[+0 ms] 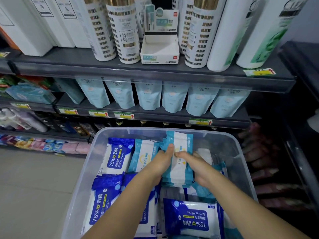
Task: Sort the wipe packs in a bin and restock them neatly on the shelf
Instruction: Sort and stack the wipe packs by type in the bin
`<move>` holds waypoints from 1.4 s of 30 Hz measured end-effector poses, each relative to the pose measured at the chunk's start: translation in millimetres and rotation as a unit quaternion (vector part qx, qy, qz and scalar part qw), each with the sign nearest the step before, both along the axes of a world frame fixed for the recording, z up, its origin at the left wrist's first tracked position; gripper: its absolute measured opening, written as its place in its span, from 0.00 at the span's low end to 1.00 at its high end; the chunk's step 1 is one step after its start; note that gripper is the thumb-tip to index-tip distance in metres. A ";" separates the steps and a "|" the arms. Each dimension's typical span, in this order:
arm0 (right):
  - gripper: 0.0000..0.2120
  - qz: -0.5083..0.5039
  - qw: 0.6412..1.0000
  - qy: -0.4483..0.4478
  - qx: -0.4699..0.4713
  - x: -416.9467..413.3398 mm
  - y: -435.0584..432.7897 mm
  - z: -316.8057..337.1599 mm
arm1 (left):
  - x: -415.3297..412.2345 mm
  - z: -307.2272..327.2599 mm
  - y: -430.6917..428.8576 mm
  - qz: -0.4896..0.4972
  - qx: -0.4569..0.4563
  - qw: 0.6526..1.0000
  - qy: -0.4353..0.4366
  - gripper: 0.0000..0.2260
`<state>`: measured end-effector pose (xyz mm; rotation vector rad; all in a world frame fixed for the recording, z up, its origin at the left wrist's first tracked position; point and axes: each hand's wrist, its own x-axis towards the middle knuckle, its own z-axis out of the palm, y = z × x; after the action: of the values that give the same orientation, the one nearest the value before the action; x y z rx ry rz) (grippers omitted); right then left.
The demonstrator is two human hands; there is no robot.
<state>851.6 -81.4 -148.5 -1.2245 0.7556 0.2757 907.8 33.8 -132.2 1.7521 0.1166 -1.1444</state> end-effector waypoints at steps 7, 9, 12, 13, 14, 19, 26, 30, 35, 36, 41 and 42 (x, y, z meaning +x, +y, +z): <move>0.18 0.080 0.995 0.035 -0.037 12.7 -0.6 -2.1 | 20.1 11.1 30.6 -0.130 0.161 0.931 -0.302 0.14; 0.16 0.100 0.993 0.044 -0.038 15.6 -3.7 2.2 | 23.1 17.1 40.1 -0.097 0.172 0.907 -0.372 0.11; 0.18 0.115 0.991 0.050 -0.041 22.8 -4.9 7.9 | 22.3 15.4 38.6 -0.091 0.159 0.917 -0.355 0.13; 0.23 0.113 0.991 0.058 -0.049 25.4 -3.8 9.6 | 20.3 10.8 35.5 -0.107 0.152 0.924 -0.334 0.12; 0.27 0.104 0.991 0.069 -0.053 28.0 -3.9 8.2 | 16.9 5.6 31.8 -0.122 0.146 0.929 -0.318 0.11; 0.25 0.054 0.995 0.068 -0.038 21.9 -6.8 1.5 | 0.3 -3.1 23.4 -0.122 0.142 0.930 -0.317 0.10; 0.33 0.019 0.984 0.014 -0.177 -1.9 -9.8 13.0 | -2.1 -1.5 31.2 -0.098 0.103 0.932 -0.332 0.16; 0.12 0.024 0.969 -0.022 -0.244 -11.4 -4.4 19.6 | -5.7 0.7 31.7 -0.088 0.105 0.925 -0.355 0.17; 0.10 0.014 0.962 -0.011 -0.274 -12.5 1.0 23.7 | -6.2 0.9 31.7 -0.079 0.114 0.919 -0.368 0.19; 0.09 0.015 0.962 -0.014 -0.272 -13.3 0.8 25.8 | -6.1 1.3 32.3 -0.077 0.116 0.920 -0.366 0.20; 0.22 0.029 0.950 -0.003 -0.311 -24.4 -19.6 35.9 | -4.8 5.4 38.5 -0.063 0.119 0.919 -0.370 0.20; 0.23 0.054 0.939 -0.006 -0.339 -29.1 -25.7 38.6 | -5.2 7.8 40.2 -0.060 0.118 0.917 -0.377 0.19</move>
<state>822.4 -107.1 -110.0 -1.9219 0.8019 0.0931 902.6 74.1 -124.4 2.3278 -0.3388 -0.4750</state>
